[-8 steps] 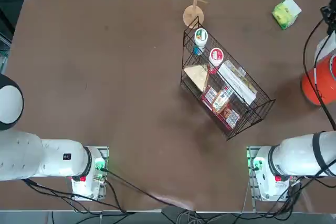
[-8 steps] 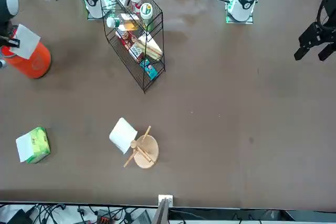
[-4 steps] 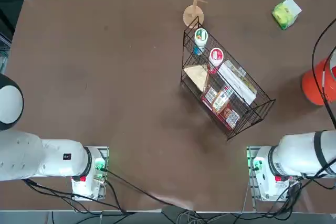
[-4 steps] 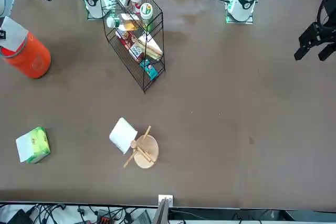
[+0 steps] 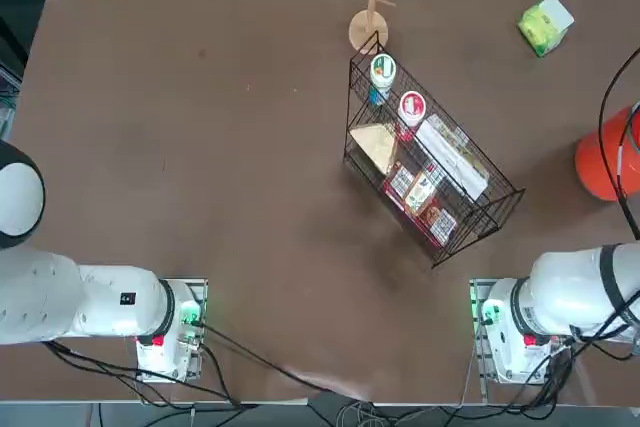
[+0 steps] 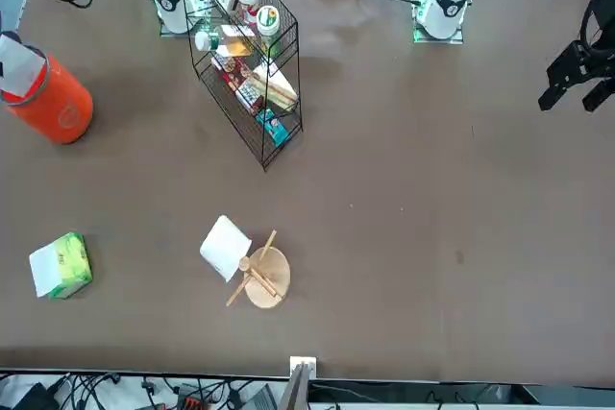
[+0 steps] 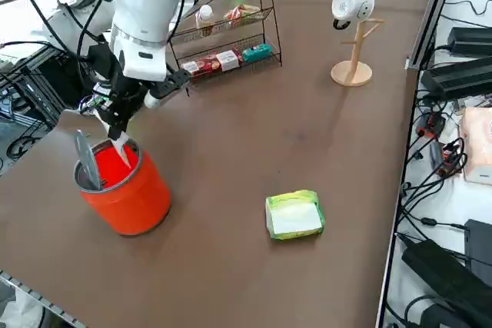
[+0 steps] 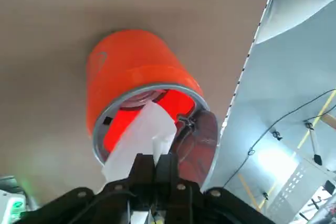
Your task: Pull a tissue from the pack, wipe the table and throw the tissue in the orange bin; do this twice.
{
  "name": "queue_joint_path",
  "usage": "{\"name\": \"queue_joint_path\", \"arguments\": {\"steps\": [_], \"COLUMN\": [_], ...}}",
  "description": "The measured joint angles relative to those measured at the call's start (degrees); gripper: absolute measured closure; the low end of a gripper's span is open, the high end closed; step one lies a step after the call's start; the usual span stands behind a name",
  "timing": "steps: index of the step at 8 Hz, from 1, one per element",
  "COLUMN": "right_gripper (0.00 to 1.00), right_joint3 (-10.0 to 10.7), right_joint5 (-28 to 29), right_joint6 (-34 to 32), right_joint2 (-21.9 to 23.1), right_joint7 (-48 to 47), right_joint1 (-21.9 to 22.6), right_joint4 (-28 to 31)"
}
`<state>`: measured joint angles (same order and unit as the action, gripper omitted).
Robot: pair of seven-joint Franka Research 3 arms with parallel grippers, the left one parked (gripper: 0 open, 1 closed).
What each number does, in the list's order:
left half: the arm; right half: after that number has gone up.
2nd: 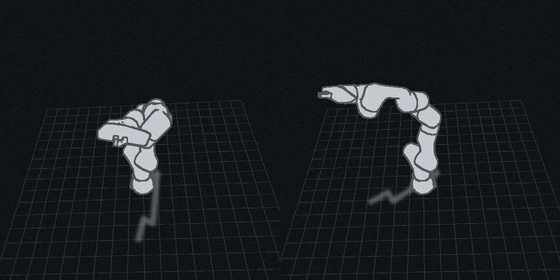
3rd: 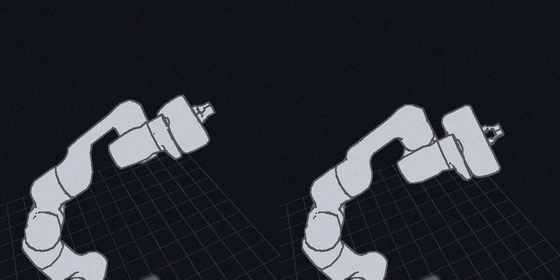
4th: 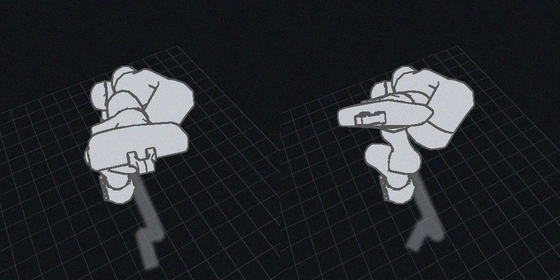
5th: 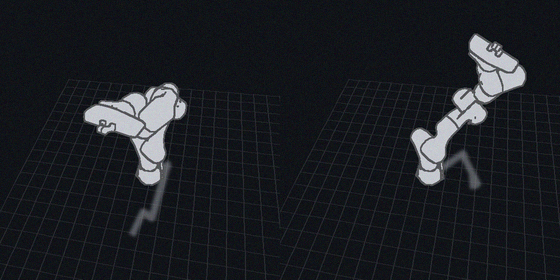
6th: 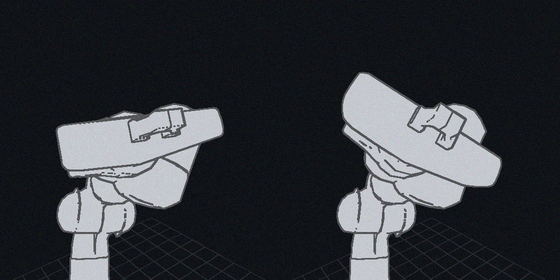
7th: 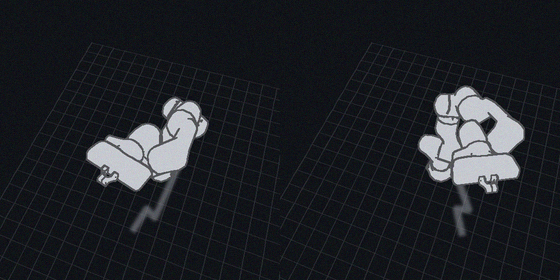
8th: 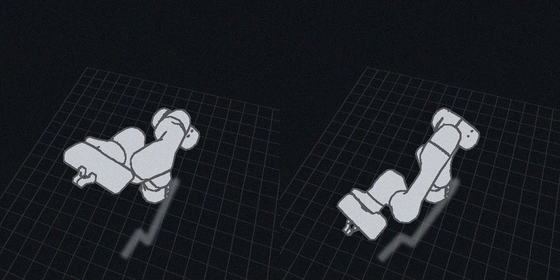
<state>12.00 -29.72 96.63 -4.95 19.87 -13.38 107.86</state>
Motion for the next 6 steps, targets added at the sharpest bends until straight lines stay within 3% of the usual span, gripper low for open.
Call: {"name": "queue_joint_path", "arguments": {"steps": [4,6], "right_gripper": [0.97,0.82], "right_joint3": [0.00,0.00], "right_joint5": [-1.58,-1.63], "right_joint6": [1.29,2.74], "right_joint2": [-2.89,-4.39], "right_joint7": [0.36,2.11], "right_joint1": [-1.17,-2.01], "right_joint4": [-0.01,-0.01]}}
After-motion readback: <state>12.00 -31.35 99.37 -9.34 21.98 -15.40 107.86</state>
